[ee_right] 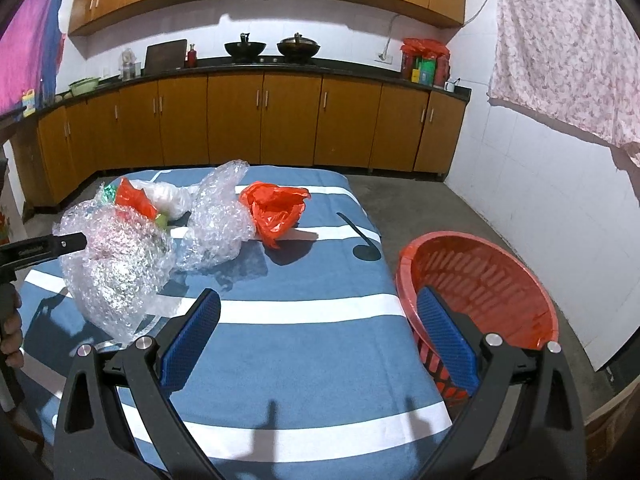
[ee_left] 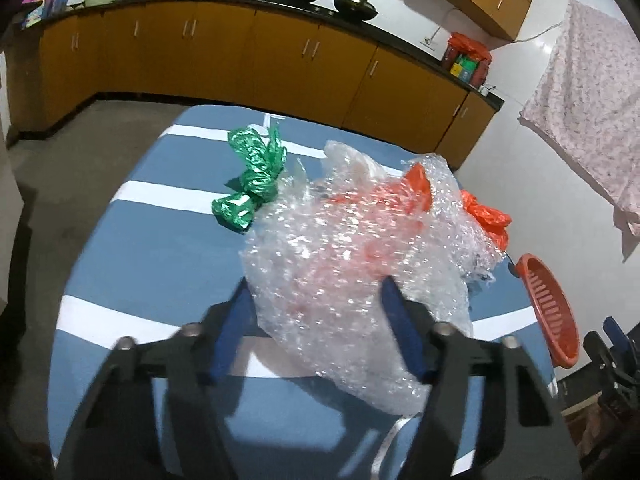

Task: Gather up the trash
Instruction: 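Move the left tool to the bubble wrap bundle and grasp it, then grasp the red bag with the right tool while the left tool lifts the bubble wrap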

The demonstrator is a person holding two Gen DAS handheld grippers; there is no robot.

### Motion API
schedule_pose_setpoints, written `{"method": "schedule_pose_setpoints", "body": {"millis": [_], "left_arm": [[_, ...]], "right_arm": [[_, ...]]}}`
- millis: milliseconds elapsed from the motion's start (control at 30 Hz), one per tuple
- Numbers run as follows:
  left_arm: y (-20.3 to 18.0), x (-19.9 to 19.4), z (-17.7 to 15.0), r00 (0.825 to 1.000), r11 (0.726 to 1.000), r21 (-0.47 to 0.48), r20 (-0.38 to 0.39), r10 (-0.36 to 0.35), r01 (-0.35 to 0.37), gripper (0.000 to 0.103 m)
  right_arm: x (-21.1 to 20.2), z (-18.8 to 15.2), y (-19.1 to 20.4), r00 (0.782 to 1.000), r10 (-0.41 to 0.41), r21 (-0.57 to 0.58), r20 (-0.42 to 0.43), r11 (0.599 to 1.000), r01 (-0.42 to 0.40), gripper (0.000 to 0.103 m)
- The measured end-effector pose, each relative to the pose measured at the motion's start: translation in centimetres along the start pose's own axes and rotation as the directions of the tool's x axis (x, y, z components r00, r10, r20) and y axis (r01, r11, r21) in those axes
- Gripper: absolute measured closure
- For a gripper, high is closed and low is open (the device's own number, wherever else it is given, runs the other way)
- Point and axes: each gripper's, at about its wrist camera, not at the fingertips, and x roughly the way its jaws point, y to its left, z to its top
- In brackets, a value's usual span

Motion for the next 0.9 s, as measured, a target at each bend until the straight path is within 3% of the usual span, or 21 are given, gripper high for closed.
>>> {"method": "schedule_pose_setpoints", "body": {"millis": [167,267,667,900], "left_arm": [[-0.9,-0.7,-0.3,1.0,0.999,0.03,0.012,-0.016,0.016,0.073],[-1.3,-1.2,-0.3,1.0,0.999,0.052,0.026,-0.017,0.016,0.079],[-5.5,-4.7,0.0,0.991,0.984,0.168,0.11,-0.079,0.06,0.089],[-6.6,-6.5,2.2,0.98,0.987,0.153,0.188,-0.069,0.041,0.089]], "right_arm": [[-0.1,0.0,0.3,1.0,-0.002,-0.012,0.001,1.0,0.002,0.005],[-0.3,0.0,0.4,1.0,-0.004,-0.013,0.004,1.0,0.004,0.005],[-0.8,0.6,-0.4,1.0,-0.011,0.0,0.023,1.0,0.011,0.005],[-0.1,1.5,-0.3,0.999,0.024,0.026,0.023,0.999,-0.025,0.013]]}}
